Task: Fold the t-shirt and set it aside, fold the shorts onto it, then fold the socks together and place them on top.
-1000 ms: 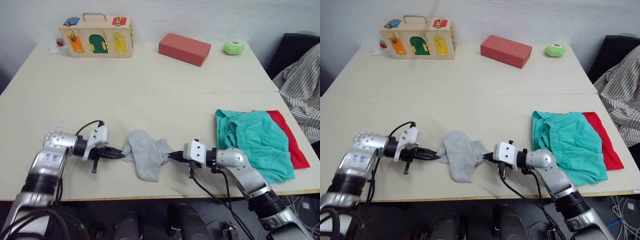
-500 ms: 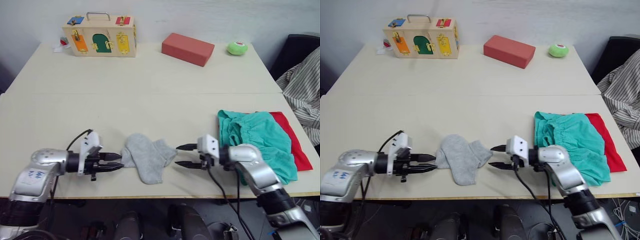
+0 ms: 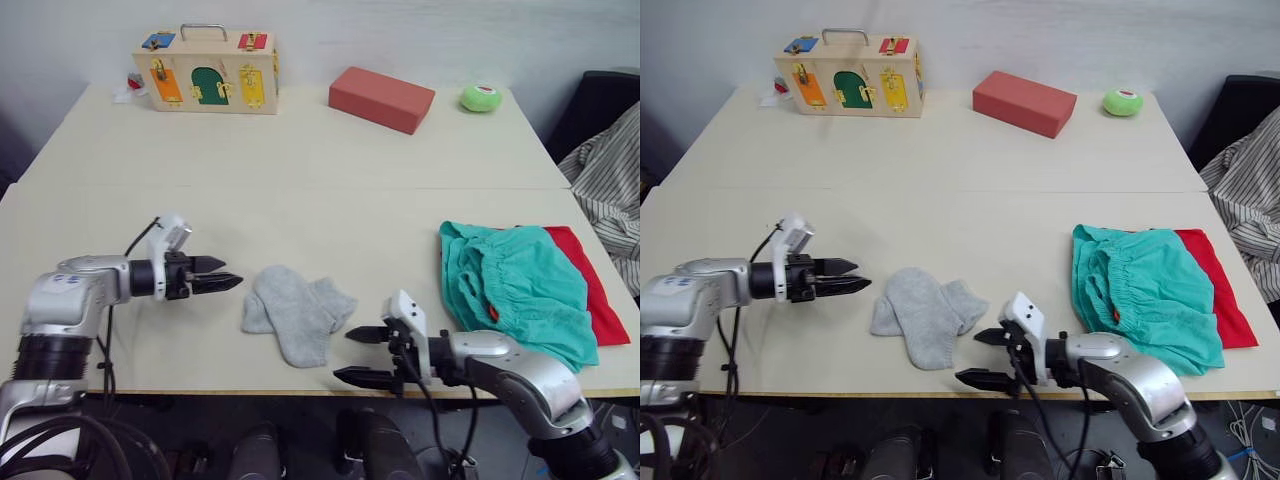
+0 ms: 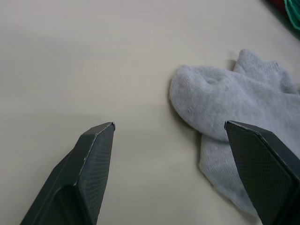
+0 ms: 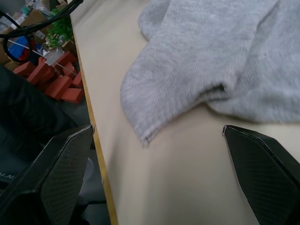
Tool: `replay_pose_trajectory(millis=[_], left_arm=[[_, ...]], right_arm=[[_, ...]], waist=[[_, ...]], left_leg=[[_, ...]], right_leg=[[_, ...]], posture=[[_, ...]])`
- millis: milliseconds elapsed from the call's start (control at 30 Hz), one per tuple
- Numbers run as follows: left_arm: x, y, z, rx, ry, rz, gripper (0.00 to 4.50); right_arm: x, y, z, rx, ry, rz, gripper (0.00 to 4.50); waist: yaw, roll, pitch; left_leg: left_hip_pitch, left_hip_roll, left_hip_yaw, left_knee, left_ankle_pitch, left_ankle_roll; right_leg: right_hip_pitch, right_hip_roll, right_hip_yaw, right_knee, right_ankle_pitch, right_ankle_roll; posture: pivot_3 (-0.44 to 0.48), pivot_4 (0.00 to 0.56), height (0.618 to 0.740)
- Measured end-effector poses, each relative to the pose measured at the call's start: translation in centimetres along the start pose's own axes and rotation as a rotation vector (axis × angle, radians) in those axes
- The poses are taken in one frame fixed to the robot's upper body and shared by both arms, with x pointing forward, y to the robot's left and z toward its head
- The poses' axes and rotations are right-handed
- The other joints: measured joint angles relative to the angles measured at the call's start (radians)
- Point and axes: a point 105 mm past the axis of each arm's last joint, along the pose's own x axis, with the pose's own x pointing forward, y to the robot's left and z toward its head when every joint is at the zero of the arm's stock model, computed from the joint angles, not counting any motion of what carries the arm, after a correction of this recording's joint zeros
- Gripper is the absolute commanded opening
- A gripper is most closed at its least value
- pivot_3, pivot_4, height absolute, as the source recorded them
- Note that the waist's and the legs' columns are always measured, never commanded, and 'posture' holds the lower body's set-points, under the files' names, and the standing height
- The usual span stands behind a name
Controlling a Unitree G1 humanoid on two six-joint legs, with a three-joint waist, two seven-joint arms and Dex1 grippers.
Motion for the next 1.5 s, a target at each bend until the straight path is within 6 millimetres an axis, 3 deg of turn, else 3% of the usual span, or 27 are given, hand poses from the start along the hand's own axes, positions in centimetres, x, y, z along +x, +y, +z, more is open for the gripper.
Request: replay_pose_trajectory(millis=[300, 567, 733, 1033, 1200, 1367, 1500], left_arm=[[3.6, 0.2, 1.6, 0.080, 0.047, -0.069, 3.93], [4.4, -0.2, 0.9, 0.099, 0.086, -0.103, 1.45], [4.9, -1.2, 0.3, 0.104, 0.079, -0.139, 0.00], [4.5, -1.8, 0.0, 0.055, -0.019, -0.164, 0.00], [2.9, -2.7, 1.4, 0.069, -0.101, -0.181, 0.00], [2.0, -3.9, 1.7, 0.087, -0.136, -0.162, 0.00], [0.6, -4.7, 0.4, 0.041, -0.130, -0.110, 0.00]], right_arm=[[2.4, 0.1, 0.9, -0.007, 0.003, -0.029, 4.50], [2.8, -0.8, 0.7, 0.009, 0.018, -0.065, 1.80], [1.9, -1.2, 0.1, 0.039, 0.051, -0.058, 0.11], [0.7, -1.0, -0.1, 0.114, 0.083, -0.018, 0.05], [-0.9, -0.2, -0.2, 0.227, 0.129, 0.058, 0.05], [-1.9, 0.2, 1.7, 0.274, 0.099, 0.122, 0.05], [-2.8, -0.3, 2.7, 0.260, 0.133, 0.148, 0.05]], waist=[[0.003, -0.003, -0.002], [0.002, -0.003, -0.005], [0.002, -0.003, -0.005], [0.003, -0.004, -0.005], [0.003, -0.004, -0.005], [-0.004, -0.002, -0.004], [-0.014, -0.001, -0.003]], left_leg=[[0.001, 0.000, 0.000, 0.001, 0.001, 0.000], [0.001, 0.000, 0.000, 0.001, 0.001, 0.001], [0.000, 0.000, 0.000, 0.001, 0.000, 0.003], [0.000, 0.000, -0.001, 0.001, 0.000, 0.003], [-0.001, 0.000, -0.001, 0.001, -0.001, 0.003], [0.000, 0.000, -0.002, -0.001, -0.002, 0.005], [-0.001, 0.000, -0.001, -0.001, -0.001, 0.004]], right_leg=[[0.001, 0.000, 0.000, 0.002, 0.000, 0.000], [0.001, 0.000, 0.000, 0.001, 0.000, 0.000], [0.002, -0.001, 0.000, -0.002, 0.000, 0.000], [0.002, -0.001, -0.001, -0.002, 0.000, 0.000], [0.002, -0.001, -0.001, -0.002, 0.000, 0.000], [0.001, -0.001, 0.000, -0.001, 0.000, 0.000], [0.001, -0.001, 0.000, -0.002, 0.000, 0.000]], posture=[[0.000, 0.150, 0.740], [0.000, 0.150, 0.740], [0.000, 0.150, 0.740], [0.000, 0.150, 0.740], [0.000, 0.150, 0.740], [0.000, 0.150, 0.740], [0.000, 0.150, 0.740]])
